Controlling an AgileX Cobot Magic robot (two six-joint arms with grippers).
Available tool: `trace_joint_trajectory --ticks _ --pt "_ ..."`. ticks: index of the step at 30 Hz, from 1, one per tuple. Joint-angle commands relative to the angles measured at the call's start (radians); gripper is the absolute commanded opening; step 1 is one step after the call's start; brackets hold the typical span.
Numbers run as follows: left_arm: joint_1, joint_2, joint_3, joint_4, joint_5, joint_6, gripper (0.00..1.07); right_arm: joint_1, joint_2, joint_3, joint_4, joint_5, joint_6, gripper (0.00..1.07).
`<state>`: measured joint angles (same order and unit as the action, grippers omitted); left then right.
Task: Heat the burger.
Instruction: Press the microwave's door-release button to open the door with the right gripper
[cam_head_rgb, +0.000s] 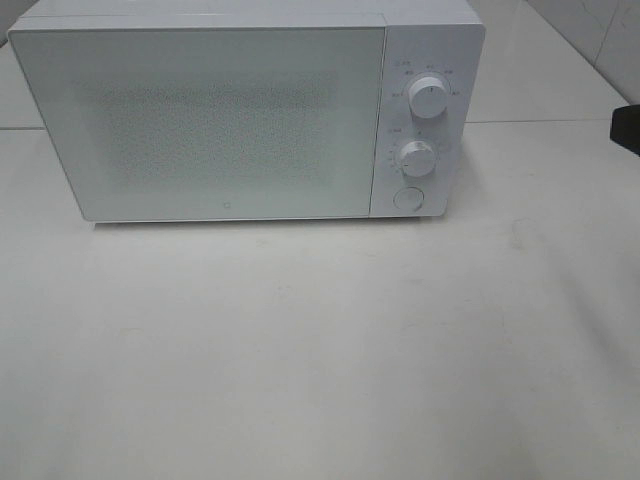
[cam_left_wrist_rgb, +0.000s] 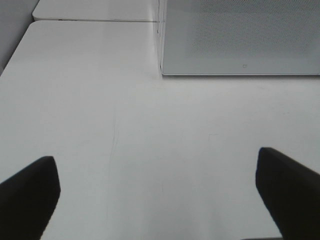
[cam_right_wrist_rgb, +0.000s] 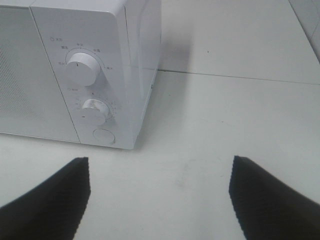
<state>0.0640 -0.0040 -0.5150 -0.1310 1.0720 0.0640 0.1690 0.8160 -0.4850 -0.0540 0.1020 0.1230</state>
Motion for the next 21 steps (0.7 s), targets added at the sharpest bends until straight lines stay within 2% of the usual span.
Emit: trace_joint_trajectory --ticks 1,7,9,10,12,14,15,21 --pt "0.002 -0.013 -0.001 -0.005 0.002 -0.005 1.0 -0.004 0.047 0.003 -0.005 -0.066 0.015 0.75" --pt "0.002 -0.013 -0.001 -0.005 0.002 -0.005 1.0 -0.004 0.181 0.006 -0.008 -0.203 0.015 0.75" --pt "0.002 -0.013 -0.001 -0.005 0.002 -0.005 1.0 -0.004 0.242 0.034 -0.008 -0.324 0.008 0.75" --pt "0.002 -0.013 -0.001 -0.005 0.002 -0.005 1.0 -0.004 0.242 0.034 -0.008 -0.324 0.008 0.75" --pt "0.002 -0.013 -0.001 -0.005 0.002 -0.005 1.0 -0.003 0.314 0.099 -0.004 -0.524 -0.026 0.75" --pt "0.002 -0.013 -0.001 -0.005 0.002 -0.005 1.0 -0.003 0.332 0.115 -0.002 -0.571 -0.031 0.75" --pt "0.002 -0.013 -0.001 -0.005 0.002 -0.005 1.0 -0.003 0.363 0.141 0.021 -0.646 -0.05 0.75" --pt "0.002 -0.013 -0.001 -0.005 0.002 -0.005 1.0 -0.003 0.465 0.196 0.129 -0.799 -0.123 0.75"
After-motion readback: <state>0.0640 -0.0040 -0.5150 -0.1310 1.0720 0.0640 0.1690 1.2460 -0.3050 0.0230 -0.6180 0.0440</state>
